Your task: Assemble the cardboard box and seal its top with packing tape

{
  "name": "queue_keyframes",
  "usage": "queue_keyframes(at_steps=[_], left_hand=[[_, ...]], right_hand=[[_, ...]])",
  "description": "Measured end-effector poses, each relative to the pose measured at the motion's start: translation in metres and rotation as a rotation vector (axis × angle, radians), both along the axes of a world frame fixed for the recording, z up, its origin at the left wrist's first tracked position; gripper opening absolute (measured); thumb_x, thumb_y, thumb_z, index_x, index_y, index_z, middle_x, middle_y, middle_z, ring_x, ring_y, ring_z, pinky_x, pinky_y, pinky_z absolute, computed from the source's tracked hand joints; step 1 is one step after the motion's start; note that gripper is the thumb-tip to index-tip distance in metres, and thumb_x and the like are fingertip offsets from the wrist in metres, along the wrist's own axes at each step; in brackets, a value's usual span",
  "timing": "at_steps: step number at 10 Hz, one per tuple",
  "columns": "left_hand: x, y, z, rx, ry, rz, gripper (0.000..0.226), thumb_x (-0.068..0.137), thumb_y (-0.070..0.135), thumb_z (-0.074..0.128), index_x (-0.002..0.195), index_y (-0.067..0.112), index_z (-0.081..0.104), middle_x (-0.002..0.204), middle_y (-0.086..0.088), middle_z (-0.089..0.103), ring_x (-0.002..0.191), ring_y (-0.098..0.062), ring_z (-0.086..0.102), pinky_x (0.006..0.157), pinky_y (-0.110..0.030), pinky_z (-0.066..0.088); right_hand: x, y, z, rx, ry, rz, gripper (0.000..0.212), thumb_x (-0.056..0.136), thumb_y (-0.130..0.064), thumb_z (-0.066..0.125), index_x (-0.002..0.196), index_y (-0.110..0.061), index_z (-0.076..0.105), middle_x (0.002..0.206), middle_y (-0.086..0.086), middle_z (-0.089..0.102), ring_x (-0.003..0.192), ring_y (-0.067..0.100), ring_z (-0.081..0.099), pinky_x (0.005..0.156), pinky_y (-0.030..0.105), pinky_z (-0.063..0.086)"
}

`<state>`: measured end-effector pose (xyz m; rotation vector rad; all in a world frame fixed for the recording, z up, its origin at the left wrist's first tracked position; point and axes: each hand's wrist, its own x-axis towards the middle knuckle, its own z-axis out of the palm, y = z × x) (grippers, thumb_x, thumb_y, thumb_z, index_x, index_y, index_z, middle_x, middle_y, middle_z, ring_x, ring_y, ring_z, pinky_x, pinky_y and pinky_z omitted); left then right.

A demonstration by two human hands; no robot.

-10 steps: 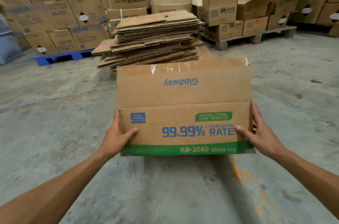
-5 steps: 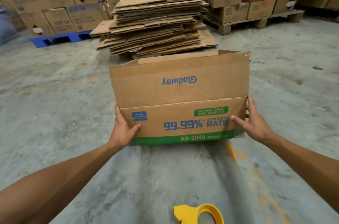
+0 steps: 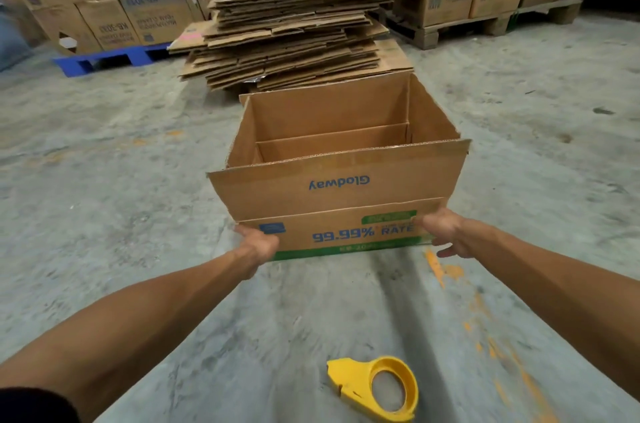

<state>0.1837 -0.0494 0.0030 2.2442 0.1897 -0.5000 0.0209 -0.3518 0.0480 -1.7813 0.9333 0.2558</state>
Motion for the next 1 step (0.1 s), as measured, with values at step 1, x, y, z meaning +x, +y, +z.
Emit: queue_keyframes(at_steps=[1], left_hand=[[-0.0216, -0.0114, 0.0038, 0.01, 0.174, -0.085, 0.049, 0.094, 0.03, 0.051, 0.139, 0.012, 0.042, 0.138, -0.009, 0.048, 0.12, -0.031, 0.052, 0.093, -0.039, 0.048]], right_hand=[[0.0084, 0.0262, -0.0049, 0.034, 0.037, 0.08, 0.058, 0.096, -0.037, 0.055, 0.146, -0.015, 0.036, 0.15, 0.009, 0.041, 0.125, 0.033, 0.05, 0.091, 0.043, 0.049]])
